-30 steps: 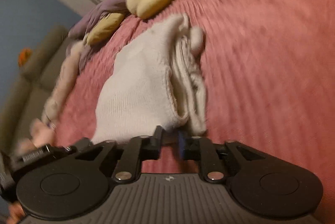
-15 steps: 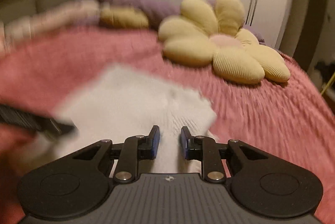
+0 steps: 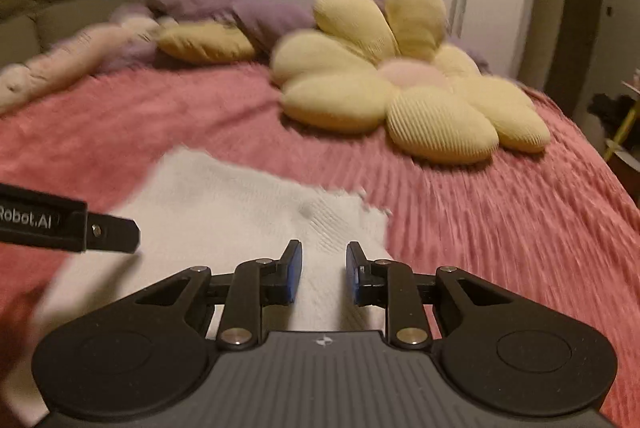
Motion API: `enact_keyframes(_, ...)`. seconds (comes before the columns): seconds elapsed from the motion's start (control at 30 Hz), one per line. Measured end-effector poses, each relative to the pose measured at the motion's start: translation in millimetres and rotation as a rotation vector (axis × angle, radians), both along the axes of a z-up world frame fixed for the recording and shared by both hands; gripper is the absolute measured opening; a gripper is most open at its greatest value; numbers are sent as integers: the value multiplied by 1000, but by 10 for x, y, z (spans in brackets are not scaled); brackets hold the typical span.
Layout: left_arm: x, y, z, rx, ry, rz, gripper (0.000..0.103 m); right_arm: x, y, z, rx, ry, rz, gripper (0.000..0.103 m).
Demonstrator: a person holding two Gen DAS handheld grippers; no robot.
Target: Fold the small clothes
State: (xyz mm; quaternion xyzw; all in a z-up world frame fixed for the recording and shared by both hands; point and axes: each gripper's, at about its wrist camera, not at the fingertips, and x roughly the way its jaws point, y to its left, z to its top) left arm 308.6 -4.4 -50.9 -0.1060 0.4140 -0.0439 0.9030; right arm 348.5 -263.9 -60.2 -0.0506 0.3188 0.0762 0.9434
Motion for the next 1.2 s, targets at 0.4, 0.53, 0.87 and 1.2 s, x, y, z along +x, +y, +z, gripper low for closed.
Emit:
enact_keyframes(0.4,43,-38,-350,12,-97,38,102,57,-361,-477,74,-20,-117,64)
enact_keyframes(0.53,65,27,-267,-3,-62,17,102,98,-407,-447,102,11,-136,73)
enact_keyframes(0.87,407,38,2,-7,-70,35,101,264,-211,51,144,-4,-65,38)
enact_keyframes(1.2,708,-99,-353,44,-3,16,103,650,34,-271,38,45,-68,52)
